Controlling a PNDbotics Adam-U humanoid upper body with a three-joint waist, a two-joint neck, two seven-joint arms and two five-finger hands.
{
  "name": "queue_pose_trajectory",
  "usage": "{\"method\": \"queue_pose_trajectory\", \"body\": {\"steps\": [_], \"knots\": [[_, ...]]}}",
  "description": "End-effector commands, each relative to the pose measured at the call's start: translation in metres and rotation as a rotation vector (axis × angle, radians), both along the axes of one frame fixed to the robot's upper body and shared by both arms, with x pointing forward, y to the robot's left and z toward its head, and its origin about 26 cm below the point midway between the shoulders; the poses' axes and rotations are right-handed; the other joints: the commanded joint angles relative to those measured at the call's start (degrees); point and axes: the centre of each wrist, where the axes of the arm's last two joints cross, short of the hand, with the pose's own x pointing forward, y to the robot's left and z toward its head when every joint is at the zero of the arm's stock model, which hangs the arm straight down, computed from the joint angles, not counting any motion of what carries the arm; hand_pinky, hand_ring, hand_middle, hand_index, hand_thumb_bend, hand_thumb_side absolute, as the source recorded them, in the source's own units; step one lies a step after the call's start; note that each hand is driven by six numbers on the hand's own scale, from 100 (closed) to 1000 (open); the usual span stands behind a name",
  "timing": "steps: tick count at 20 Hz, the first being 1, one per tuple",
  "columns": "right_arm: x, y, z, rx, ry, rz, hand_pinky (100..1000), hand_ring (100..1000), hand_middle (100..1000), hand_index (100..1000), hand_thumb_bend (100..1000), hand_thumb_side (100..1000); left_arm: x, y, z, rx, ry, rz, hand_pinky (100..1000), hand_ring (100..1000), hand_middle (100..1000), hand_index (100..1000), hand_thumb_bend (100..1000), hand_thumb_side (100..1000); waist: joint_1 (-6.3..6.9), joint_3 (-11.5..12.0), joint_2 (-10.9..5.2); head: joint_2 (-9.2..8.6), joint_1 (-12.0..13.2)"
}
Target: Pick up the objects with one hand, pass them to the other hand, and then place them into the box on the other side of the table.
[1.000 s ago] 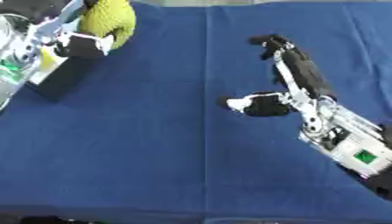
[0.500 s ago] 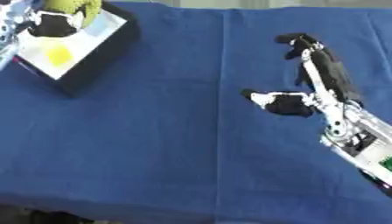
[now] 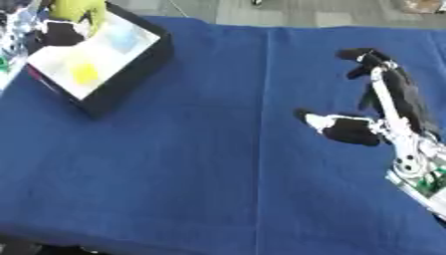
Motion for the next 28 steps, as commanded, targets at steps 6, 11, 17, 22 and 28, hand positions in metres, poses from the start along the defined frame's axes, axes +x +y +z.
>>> {"method": "queue_pose_trajectory", "body": {"steps": [6, 11, 17, 22, 28], "knots": [[0.002, -0.001, 0.012, 0.061, -0.063, -0.038, 321, 700, 814, 834, 681, 297, 0.024, 0.026, -0.010, -0.044, -0.009, 0.107, 765, 570, 461, 411, 100, 245, -0.26, -1.02, 0.12, -1.41, 2.09], [0.002, 0.000, 0.012, 0.076, -0.079, -0.044, 319, 697, 812, 832, 680, 294, 0.033, 0.035, -0.021, -0.042, -0.023, 0.161, 774, 592, 496, 519, 100, 244, -0.53, -1.69, 0.63, -1.45, 2.70], [0.002, 0.000, 0.012, 0.093, -0.090, -0.049, 316, 692, 810, 828, 679, 291, 0.037, 0.043, -0.024, -0.033, -0.060, 0.255, 870, 775, 723, 840, 124, 224, -0.71, -1.78, 0.65, -0.87, 2.87], [0.002, -0.002, 0.012, 0.103, -0.096, -0.053, 316, 686, 809, 827, 680, 289, 0.036, 0.046, -0.023, -0.009, -0.070, 0.297, 890, 799, 749, 888, 251, 323, -0.71, -1.84, 0.40, -0.49, 2.66], [0.002, -0.005, 0.013, 0.107, -0.105, -0.063, 315, 684, 808, 826, 681, 285, 0.035, 0.047, -0.020, 0.005, -0.064, 0.299, 888, 801, 750, 890, 270, 438, -0.54, -1.81, 0.00, -0.07, 2.31]]}}
